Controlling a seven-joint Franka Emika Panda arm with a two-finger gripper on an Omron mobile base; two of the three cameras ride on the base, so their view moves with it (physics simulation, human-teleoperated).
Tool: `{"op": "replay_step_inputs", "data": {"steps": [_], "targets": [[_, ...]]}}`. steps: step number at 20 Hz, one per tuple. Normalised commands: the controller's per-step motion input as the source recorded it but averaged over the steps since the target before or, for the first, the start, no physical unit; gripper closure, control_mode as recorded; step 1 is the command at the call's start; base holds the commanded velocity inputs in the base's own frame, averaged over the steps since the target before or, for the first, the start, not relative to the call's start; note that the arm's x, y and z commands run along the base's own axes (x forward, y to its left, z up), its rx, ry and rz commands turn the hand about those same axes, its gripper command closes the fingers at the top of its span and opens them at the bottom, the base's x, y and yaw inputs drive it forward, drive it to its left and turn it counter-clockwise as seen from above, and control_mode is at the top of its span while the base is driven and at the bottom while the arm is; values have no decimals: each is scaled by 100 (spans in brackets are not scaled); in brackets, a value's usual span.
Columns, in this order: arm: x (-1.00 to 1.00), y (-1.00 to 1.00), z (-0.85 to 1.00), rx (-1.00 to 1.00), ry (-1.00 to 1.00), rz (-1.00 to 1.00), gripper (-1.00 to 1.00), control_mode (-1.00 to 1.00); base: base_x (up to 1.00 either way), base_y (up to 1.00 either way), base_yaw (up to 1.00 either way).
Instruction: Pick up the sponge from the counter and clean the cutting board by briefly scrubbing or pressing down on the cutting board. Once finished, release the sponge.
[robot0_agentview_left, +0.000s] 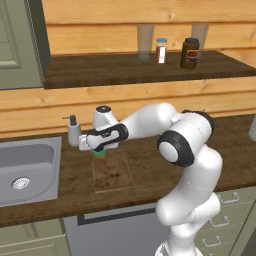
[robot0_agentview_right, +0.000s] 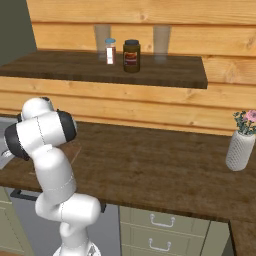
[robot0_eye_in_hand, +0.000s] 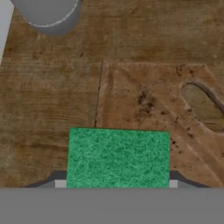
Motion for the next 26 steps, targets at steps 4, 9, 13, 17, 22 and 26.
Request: {"op": "replay_step_inputs", "data": {"steps": [4,9,13,17,22,26], "targets": [[26,0,-9,-1,1,2,100,-100,0,0,0],[11,0,-16,-1,1,3,100,-100,0,0,0],[0,0,-23,-1,0,4,100,-100,0,0,0],[0,0,-23,-3,0,4,100,-100,0,0,0],[-1,-14,-25,-2,0,6,100,-100,0,0,0],[0,-9,-26,-5,0,7,100,-100,0,0,0]]}}
